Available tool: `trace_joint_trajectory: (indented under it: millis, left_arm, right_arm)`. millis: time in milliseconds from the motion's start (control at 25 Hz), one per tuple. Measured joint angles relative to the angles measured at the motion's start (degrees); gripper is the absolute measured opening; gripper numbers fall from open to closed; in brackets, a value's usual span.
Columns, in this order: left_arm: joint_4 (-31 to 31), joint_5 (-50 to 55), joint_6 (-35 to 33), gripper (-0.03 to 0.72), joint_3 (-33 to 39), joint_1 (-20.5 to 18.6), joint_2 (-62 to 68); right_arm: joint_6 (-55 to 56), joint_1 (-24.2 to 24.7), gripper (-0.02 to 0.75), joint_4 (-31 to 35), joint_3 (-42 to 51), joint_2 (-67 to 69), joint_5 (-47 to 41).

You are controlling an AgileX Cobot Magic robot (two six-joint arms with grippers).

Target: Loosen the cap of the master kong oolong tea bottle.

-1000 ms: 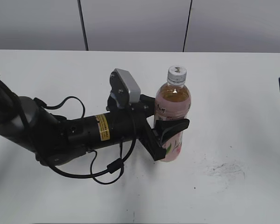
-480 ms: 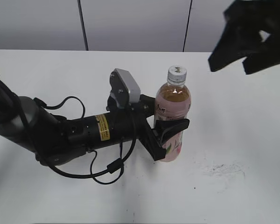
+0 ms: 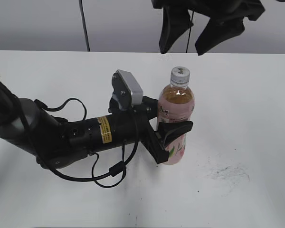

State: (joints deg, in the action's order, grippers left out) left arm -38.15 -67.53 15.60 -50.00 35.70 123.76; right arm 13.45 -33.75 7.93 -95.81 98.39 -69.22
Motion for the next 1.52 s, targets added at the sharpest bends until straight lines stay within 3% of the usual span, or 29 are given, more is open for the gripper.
trace_joint_trajectory:
  millis: [280, 600, 1160, 1280, 1320, 1520]
  left_arm:
    - [0.0, 0.0, 0.0, 0.396, 0.0, 0.0, 0.0]
    - [0.0, 0.0, 0.0, 0.396, 0.0, 0.0, 0.0]
    - [0.0, 0.0, 0.0, 0.396, 0.0, 0.0, 0.0]
    - [0.0, 0.0, 0.0, 0.396, 0.0, 0.0, 0.0]
    - [0.0, 0.0, 0.0, 0.396, 0.0, 0.0, 0.0]
    - [0.0, 0.1, -0.1, 0.396, 0.0, 0.0, 0.0]
  right_arm:
    - [0.9, -0.1, 0.512, -1.0, -0.6, 4.0, -0.3]
    - [1.0, -0.1, 0.398, -1.5, -0.6, 5.3, -0.5]
    - [1.0, -0.1, 0.382, -1.5, 1.8, 5.6, -0.5]
    - [0.9, -0.1, 0.324, -1.3, 1.8, 5.6, -0.5]
    - [0.4, -0.2, 0.294, -1.3, 1.8, 5.6, -0.5]
    - [-8.3, -0.2, 0.290, -0.9, 1.8, 5.6, -0.5]
